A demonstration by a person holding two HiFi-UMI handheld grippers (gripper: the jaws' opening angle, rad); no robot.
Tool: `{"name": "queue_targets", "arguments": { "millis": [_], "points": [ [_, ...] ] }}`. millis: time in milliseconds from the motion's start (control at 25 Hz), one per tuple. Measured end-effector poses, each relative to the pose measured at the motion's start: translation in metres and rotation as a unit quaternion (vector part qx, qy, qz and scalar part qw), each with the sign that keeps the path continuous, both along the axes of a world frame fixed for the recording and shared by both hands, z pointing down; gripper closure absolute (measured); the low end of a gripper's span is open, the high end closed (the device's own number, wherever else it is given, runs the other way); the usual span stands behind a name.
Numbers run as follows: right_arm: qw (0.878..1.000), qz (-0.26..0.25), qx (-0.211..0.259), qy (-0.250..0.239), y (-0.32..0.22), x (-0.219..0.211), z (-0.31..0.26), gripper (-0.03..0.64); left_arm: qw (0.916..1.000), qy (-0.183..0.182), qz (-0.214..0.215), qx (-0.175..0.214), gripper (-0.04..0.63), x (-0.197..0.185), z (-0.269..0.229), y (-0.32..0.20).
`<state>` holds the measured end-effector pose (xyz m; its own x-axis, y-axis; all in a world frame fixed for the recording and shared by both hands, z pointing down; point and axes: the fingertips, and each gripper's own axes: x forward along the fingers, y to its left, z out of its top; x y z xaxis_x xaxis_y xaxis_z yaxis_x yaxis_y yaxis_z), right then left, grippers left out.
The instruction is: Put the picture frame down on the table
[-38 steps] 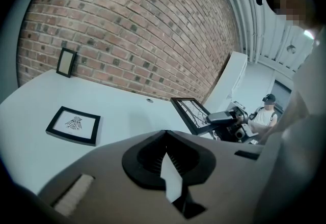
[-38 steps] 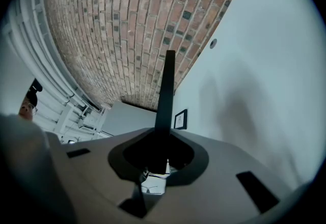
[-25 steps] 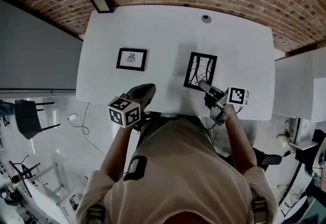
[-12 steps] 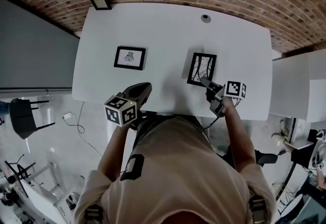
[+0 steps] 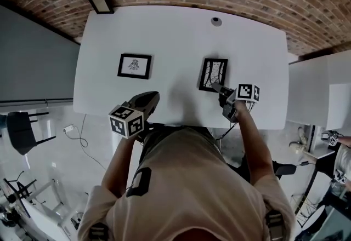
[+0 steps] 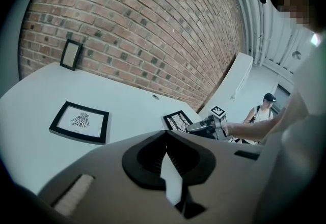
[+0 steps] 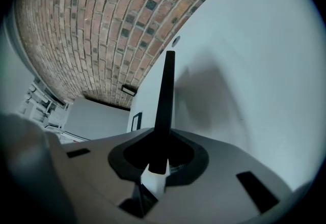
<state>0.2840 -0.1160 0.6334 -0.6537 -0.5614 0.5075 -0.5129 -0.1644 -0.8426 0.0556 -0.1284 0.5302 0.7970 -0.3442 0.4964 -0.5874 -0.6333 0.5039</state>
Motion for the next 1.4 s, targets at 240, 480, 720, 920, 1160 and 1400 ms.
{"name": "queue_targets", "arguments": {
  "millis": [240,480,720,920,1160,1400],
  "points": [
    [0.999,-0.022,-0.004,0.038,-0.002,0.001,0.008,0.577,1.0000,0.000,0.001,-0.004,0.591,0.000,0.002,-0.003],
    [0.998,-0.014,-0.013,0.056,-0.010,0.009,0.017,0.572,1.0000,-0.001,0.003,-0.006,0.591,0.001,0.004,-0.007],
    [0.987,-0.037,-0.028,0.151,-0.008,0.020,0.028,0.505,0.9999,-0.005,0.005,-0.007,0.591,0.000,0.006,-0.011],
    [0.968,-0.053,-0.041,0.240,-0.005,0.033,0.038,0.440,0.9999,-0.010,0.007,-0.006,0.591,-0.003,0.008,-0.012],
    [0.952,-0.064,-0.048,0.296,-0.003,0.041,0.043,0.413,0.9999,-0.012,0.008,-0.008,0.591,-0.004,0.010,-0.012],
    [0.943,-0.071,-0.046,0.323,-0.003,0.042,0.045,0.413,0.9999,-0.011,0.008,-0.008,0.591,-0.007,0.010,-0.013]
  ]
}}
